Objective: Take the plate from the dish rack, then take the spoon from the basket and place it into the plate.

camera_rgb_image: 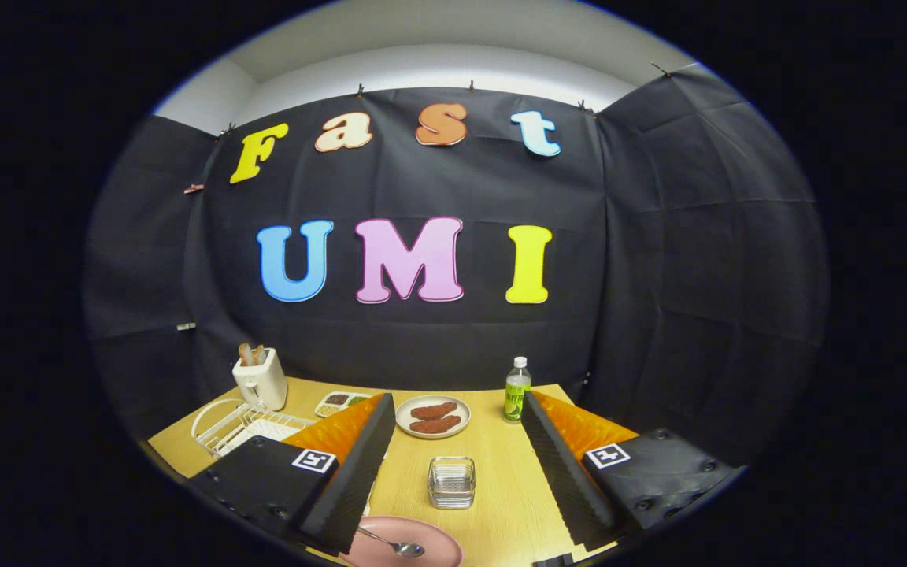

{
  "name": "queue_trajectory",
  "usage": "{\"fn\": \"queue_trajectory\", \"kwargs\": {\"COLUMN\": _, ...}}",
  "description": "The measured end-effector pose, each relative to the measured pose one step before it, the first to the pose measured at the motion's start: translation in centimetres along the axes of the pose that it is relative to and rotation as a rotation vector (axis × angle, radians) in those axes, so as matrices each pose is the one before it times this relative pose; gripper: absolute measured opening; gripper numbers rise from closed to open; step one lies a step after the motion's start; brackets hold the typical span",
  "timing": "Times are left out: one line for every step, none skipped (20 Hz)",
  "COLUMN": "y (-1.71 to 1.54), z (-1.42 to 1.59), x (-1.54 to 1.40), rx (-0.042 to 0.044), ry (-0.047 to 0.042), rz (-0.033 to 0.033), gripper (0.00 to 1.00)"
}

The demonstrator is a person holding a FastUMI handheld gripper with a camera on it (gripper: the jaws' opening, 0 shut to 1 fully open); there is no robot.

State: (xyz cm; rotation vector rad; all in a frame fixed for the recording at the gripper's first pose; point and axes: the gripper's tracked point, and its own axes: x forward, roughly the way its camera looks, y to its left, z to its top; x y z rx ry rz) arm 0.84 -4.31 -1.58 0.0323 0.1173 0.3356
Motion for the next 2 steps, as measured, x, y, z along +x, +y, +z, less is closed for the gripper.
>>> {"fn": "queue_trajectory", "kwargs": {"y": 0.195, "z": -0.536, "x": 0.267, "rx": 0.00458, "ry": 0.01193, "rz": 0.02252, "gripper": 0.99}}
{"fn": "queue_trajectory", "kwargs": {"y": 0.225, "z": -0.56, "x": 0.383, "rx": 0.01025, "ry": 0.013, "rz": 0.02389, "gripper": 0.99}}
